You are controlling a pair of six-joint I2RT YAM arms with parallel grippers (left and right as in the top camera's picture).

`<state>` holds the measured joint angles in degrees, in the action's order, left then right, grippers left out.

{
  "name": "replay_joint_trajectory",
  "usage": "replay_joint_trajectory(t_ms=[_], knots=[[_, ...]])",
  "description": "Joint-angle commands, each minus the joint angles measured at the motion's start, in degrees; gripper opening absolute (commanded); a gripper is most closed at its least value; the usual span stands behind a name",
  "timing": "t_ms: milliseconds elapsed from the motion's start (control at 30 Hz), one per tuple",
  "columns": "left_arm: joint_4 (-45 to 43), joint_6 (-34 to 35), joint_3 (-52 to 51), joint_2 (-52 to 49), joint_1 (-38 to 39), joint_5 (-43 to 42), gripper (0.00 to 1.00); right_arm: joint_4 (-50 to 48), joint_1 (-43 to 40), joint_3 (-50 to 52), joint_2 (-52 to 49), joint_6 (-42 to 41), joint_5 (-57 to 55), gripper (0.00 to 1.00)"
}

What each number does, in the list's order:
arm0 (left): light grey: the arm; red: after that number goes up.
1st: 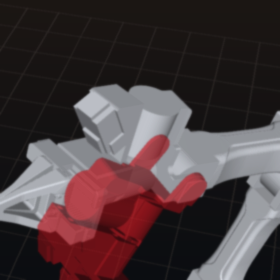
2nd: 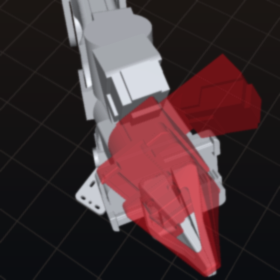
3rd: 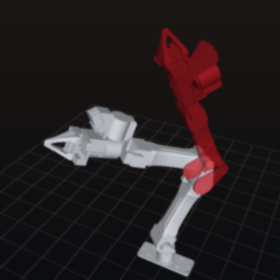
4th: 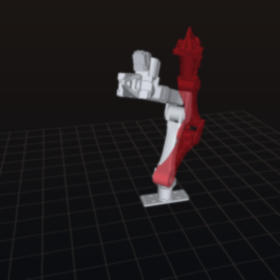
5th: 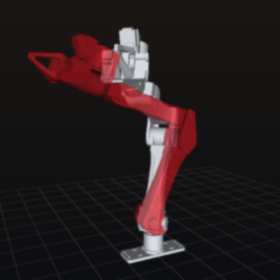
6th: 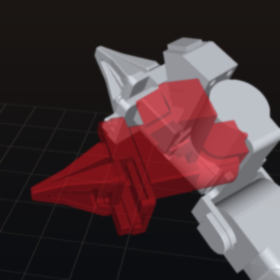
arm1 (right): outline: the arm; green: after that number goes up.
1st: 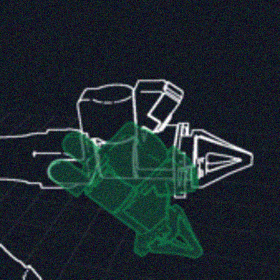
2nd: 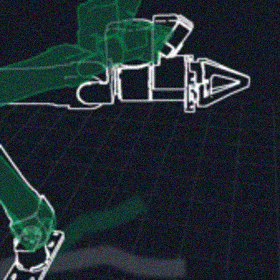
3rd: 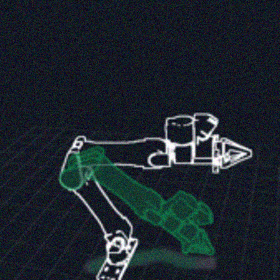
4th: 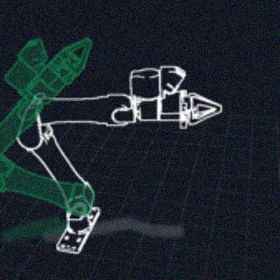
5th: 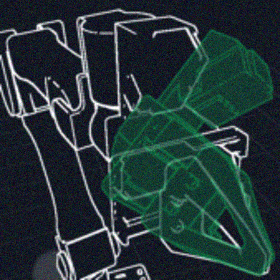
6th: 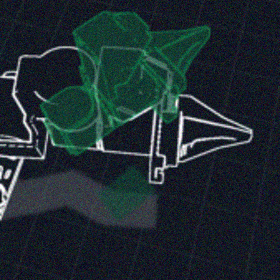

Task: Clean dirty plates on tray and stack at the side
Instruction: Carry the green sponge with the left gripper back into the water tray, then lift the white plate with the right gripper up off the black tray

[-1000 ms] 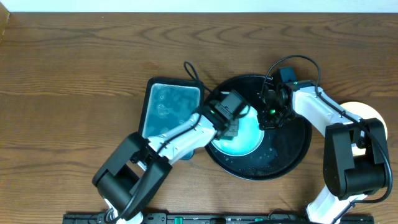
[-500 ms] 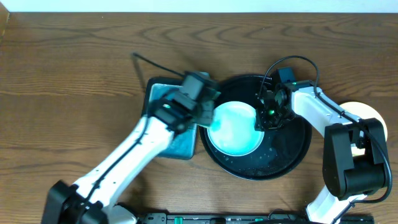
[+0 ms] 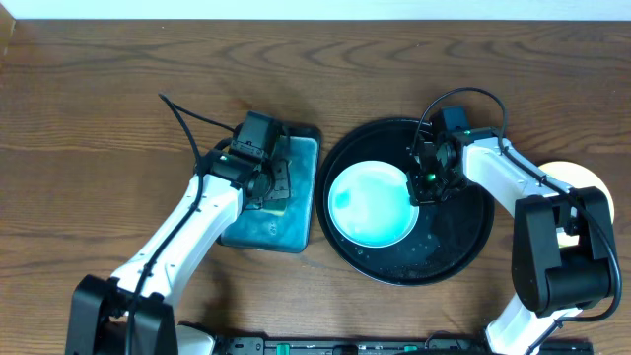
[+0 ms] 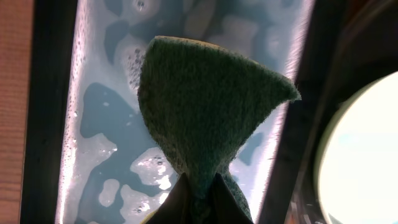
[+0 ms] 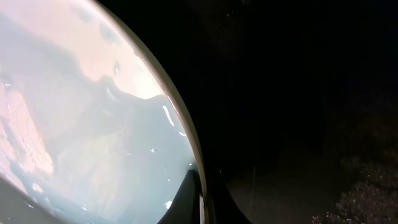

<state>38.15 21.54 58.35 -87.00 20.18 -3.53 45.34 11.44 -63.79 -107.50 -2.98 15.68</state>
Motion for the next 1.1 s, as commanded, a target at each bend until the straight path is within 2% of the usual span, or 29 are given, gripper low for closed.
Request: replay_joint_trajectory(t_ms=[0, 267, 600, 800, 1067], knots=[[-1.64, -1.60, -2.05, -1.95, -0.68, 0.09, 0.08, -0.33, 0.02, 1.03, -1.57, 0.26, -1.73, 0.01], [-3.78, -1.60, -3.13, -7.10, -0.68, 0.07, 0.07, -0.31, -0.26, 0.92, 0.37, -0.83, -1.77, 0.01], [-5.05, -1.57, -3.13, -11.50, -0.68, 0.04, 0.08, -1.84, -0.74, 0.85, 13.66, -3.26, -2.67, 0.01], [-5.49, -1.57, -3.13, -11.50, -0.68, 0.04, 0.08, -0.07, -0.74, 0.85, 17.57, -3.23, -10.08, 0.01], [-5.73, -1.55, -3.13, -11.50, -0.68, 0.04, 0.08, 1.66, -0.72, 0.85, 17.62, -5.01, -18.91, 0.01]])
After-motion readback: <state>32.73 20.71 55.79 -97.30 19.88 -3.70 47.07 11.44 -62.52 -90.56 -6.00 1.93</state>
